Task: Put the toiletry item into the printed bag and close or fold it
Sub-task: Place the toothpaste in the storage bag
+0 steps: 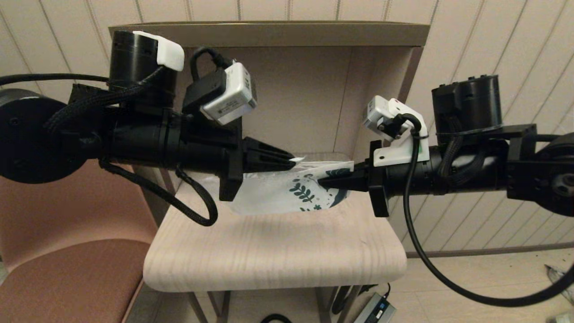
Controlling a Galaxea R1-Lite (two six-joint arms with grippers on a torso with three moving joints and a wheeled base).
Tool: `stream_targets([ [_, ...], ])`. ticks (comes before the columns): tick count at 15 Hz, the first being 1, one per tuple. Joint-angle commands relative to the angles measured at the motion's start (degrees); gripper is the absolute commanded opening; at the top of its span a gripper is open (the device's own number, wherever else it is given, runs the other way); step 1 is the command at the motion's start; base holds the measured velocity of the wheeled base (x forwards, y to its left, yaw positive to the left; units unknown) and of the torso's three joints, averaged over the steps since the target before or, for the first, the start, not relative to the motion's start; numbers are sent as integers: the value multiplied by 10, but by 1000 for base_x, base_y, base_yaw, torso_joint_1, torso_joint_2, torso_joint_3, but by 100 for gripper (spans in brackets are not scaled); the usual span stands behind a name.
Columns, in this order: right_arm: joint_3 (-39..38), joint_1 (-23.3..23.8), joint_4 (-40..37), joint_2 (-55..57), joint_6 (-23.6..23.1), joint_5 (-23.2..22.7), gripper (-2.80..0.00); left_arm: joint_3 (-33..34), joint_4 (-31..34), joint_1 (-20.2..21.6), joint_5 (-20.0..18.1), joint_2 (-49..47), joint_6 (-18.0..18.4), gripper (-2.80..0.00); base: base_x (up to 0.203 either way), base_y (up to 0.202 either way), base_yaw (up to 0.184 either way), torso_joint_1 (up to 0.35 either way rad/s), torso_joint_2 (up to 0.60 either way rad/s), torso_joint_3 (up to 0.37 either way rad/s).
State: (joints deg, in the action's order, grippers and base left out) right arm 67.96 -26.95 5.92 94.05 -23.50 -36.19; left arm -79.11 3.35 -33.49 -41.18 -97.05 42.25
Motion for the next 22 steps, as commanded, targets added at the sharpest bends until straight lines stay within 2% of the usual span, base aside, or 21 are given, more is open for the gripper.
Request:
stream_targets([
  [1,2,0,1,3,-1,-3,-280,-4,10,0,-3,-5,16,-280,0,0,0,0,0,0],
  [15,2,1,2,3,-1,-9,-280,-21,12,-1,6,-53,26,-280,0,0,0,0,0,0],
  [19,2,0,3,5,-1,-9,-280,-48,70,-3,24,-52,22,-280,0,0,0,0,0,0],
  [20,2,0,3,5,-1,-9,-280,-52,73,-3,23,-52,20,0,0,0,0,0,0,0],
  [22,2,1,3,5,-1,-9,-280,-66,77,-3,21,-53,9,0,0,0,0,0,0,0],
])
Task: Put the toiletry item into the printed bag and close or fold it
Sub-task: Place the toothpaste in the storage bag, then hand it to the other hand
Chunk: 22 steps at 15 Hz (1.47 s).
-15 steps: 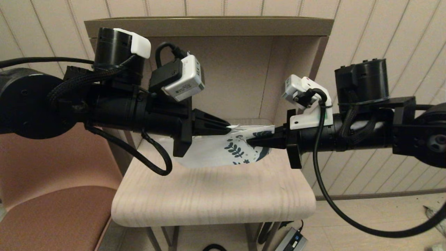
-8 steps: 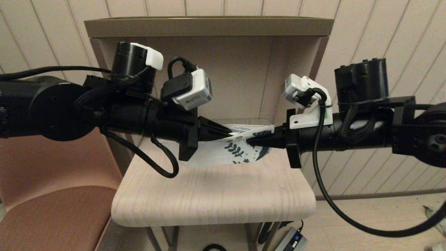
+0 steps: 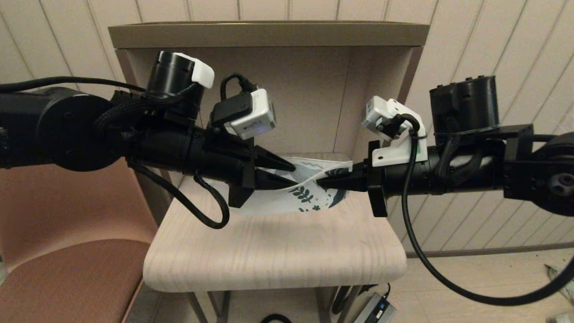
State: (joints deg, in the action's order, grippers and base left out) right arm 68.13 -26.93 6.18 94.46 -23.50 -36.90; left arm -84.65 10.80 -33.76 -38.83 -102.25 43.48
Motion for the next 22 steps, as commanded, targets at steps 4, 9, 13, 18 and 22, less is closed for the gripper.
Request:
stream_targets([
  [4,-3,2,1,1,-1,-5,-280,-31,-3,0,-5,0,-8,0,0,0,0,0,0,0],
  [9,-9,5,2,-2,-1,-11,-280,-49,-3,12,-5,37,-66,0,0,0,0,0,0,0],
  [13,-10,4,3,-3,-1,-11,-280,-25,1,51,-5,76,-95,-280,0,0,0,0,0,0],
  [18,-12,5,3,-5,-1,-11,-280,68,-3,91,-7,113,-132,-280,0,0,0,0,0,0],
  [22,-11,6,4,-7,-1,-11,-280,133,-64,96,-7,129,-201,-280,0,0,0,0,0,0],
])
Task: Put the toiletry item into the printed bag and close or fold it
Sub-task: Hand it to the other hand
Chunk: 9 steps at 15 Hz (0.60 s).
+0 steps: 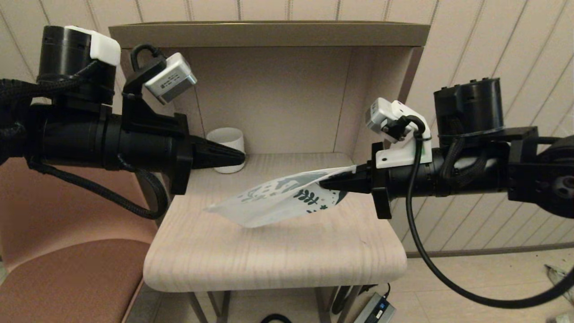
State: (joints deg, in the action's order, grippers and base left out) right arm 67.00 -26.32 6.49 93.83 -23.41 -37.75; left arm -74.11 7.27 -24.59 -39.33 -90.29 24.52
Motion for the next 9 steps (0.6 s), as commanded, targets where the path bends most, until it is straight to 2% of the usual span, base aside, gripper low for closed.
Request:
stream_targets([
  [1,0,0,0,-2,-1,-2,-280,45,-71,12,-2,10,-27,-280,0,0,0,0,0,0],
  [4,8,5,-1,-7,11,-2,-280,98,-190,46,-8,8,-110,-280,0,0,0,0,0,0],
  [6,12,11,-3,-14,16,-2,-280,117,-244,72,-38,-1,-134,-280,0,0,0,0,0,0],
  [9,5,22,-6,-31,29,-3,-280,113,-265,105,-62,-26,-144,-280,0,0,0,0,0,0],
])
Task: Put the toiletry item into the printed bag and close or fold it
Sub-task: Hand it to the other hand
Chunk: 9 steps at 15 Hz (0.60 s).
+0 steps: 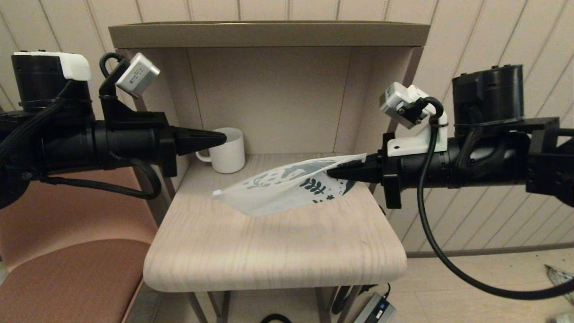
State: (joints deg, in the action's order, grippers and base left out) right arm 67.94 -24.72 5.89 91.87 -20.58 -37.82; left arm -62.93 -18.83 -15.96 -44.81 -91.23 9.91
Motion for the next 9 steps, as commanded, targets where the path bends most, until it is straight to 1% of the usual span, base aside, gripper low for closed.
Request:
stream_targets([
  [1,-5,13,-1,-14,4,-2,-280,3,-7,27,-20,-28,10,-280,0,0,0,0,0,0],
  [2,-3,15,-1,-19,15,-2,-280,5,-7,36,-41,-41,38,-280,0,0,0,0,0,0],
  [3,2,15,-1,-25,32,-3,-280,6,-4,41,-52,-52,61,-280,0,0,0,0,0,0],
  [4,12,15,-1,-27,46,-5,-280,5,-3,42,-56,-60,69,-280,0,0,0,0,0,0],
  [6,45,15,-6,-29,83,-16,-280,7,-4,42,-60,-62,71,-280,0,0,0,0,0,0],
  [7,66,15,-25,-30,98,-20,-280,8,-6,43,-62,-62,74,-280,0,0,0,0,0,0],
  [9,107,14,-87,-30,110,-32,-280,8,-7,49,-85,-62,74,-280,0,0,0,0,0,0],
])
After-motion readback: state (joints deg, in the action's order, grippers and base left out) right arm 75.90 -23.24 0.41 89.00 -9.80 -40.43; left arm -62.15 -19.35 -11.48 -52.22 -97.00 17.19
